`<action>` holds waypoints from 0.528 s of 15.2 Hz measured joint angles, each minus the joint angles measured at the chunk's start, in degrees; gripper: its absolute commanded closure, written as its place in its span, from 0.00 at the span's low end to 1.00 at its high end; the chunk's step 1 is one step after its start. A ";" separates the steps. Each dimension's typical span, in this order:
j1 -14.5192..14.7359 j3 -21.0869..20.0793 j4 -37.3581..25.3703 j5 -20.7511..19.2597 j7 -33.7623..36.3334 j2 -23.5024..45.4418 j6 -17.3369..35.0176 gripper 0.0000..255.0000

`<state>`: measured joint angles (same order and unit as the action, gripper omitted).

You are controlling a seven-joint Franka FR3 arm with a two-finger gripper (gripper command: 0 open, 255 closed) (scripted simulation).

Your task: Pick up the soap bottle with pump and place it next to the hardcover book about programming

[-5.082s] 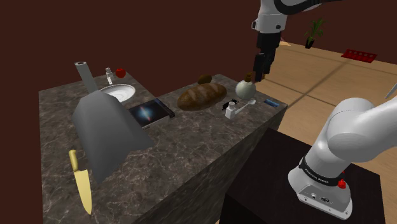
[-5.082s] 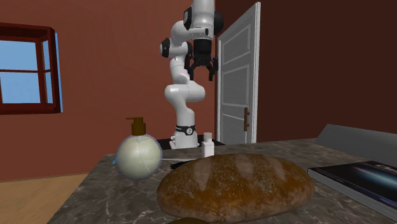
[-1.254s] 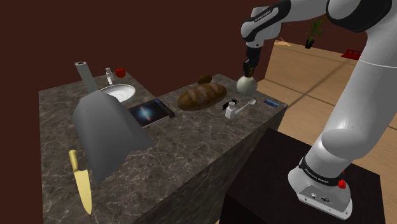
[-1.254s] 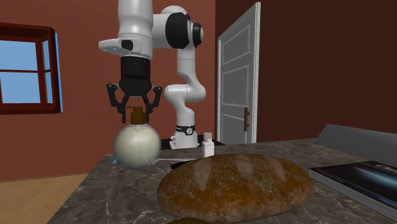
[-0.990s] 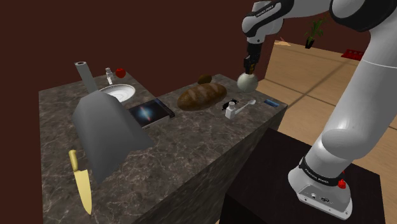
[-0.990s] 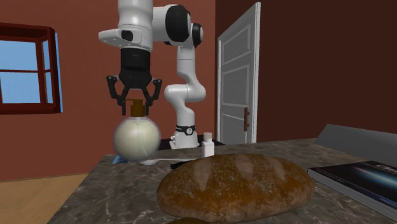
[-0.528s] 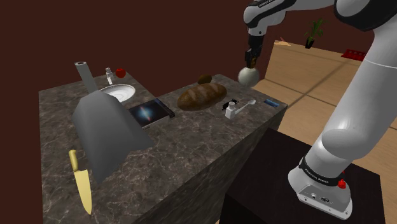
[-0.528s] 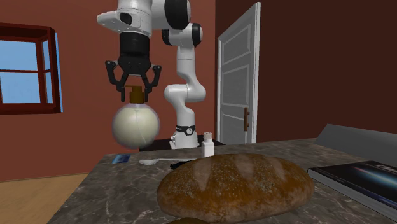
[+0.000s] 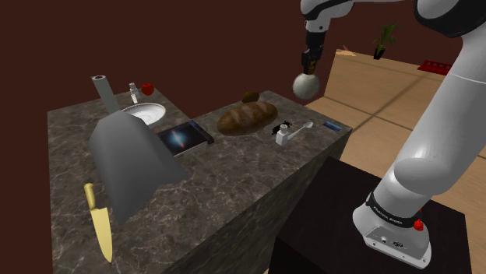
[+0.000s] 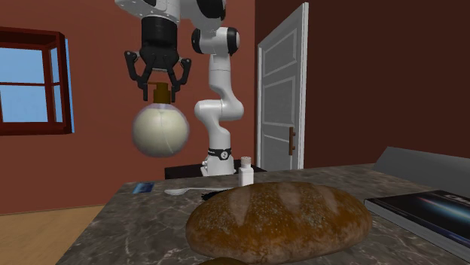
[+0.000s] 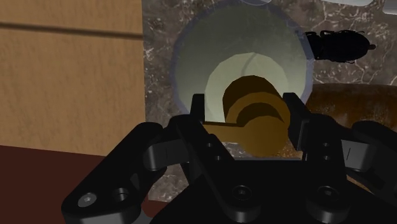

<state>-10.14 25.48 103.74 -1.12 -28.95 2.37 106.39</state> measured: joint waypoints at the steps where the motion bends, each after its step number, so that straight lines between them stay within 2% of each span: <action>1: 0.05 -0.04 -0.77 0.02 0.08 0.04 -0.74 1.00; 8: -0.14 0.12 -6.02 0.07 -0.39 0.10 -5.93 1.00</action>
<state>-10.28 25.60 97.72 -1.05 -29.33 2.47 100.46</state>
